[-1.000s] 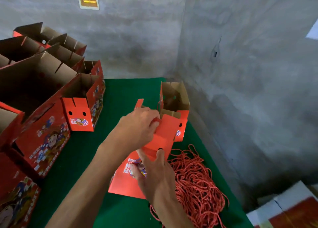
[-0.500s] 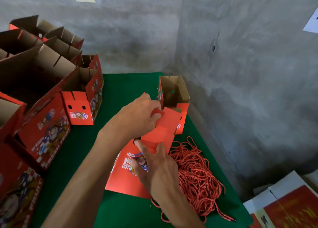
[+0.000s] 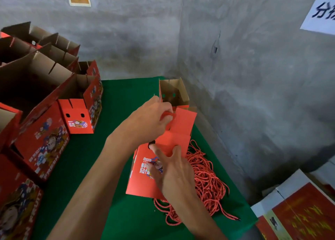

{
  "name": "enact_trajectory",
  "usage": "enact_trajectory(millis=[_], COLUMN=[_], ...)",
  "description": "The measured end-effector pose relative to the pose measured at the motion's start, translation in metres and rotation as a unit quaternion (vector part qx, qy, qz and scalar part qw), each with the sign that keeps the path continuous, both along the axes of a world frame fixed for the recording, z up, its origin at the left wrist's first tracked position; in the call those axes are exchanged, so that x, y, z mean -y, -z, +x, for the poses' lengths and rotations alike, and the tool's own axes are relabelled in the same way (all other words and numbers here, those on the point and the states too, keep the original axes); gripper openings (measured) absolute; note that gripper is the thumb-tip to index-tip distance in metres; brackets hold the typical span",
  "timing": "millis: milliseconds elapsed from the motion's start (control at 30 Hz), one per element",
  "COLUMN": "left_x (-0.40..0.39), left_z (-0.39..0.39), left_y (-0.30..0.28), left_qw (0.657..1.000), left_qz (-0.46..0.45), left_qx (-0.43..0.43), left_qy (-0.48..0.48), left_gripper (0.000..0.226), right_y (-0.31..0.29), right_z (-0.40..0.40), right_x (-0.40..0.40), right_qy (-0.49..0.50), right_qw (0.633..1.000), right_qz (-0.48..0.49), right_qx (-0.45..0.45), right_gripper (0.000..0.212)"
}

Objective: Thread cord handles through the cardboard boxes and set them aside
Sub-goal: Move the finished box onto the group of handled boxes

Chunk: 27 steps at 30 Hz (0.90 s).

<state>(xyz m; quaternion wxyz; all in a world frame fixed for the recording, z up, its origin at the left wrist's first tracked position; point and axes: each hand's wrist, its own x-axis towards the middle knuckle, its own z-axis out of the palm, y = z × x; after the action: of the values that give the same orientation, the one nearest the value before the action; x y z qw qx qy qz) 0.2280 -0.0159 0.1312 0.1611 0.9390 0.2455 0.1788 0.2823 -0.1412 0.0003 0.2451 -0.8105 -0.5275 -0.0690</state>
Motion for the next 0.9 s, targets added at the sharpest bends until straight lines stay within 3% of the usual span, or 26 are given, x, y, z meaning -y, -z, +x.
enact_trajectory(millis=[367, 900], left_x=[-0.012, -0.055], left_z=[0.041, 0.086], left_y=[0.033, 0.090], left_qw=[0.999, 0.996], left_qz=[-0.046, -0.070], left_qx=[0.022, 0.050], left_qy=[0.015, -0.007], left_gripper=[0.012, 0.018], right_y=[0.028, 0.075], right_z=[0.058, 0.123], right_x=[-0.024, -0.080], right_qy=[0.004, -0.023], right_qw=[0.993, 0.987], right_qz=[-0.029, -0.063], right_qx=[-0.111, -0.145], right_gripper=[0.046, 0.047])
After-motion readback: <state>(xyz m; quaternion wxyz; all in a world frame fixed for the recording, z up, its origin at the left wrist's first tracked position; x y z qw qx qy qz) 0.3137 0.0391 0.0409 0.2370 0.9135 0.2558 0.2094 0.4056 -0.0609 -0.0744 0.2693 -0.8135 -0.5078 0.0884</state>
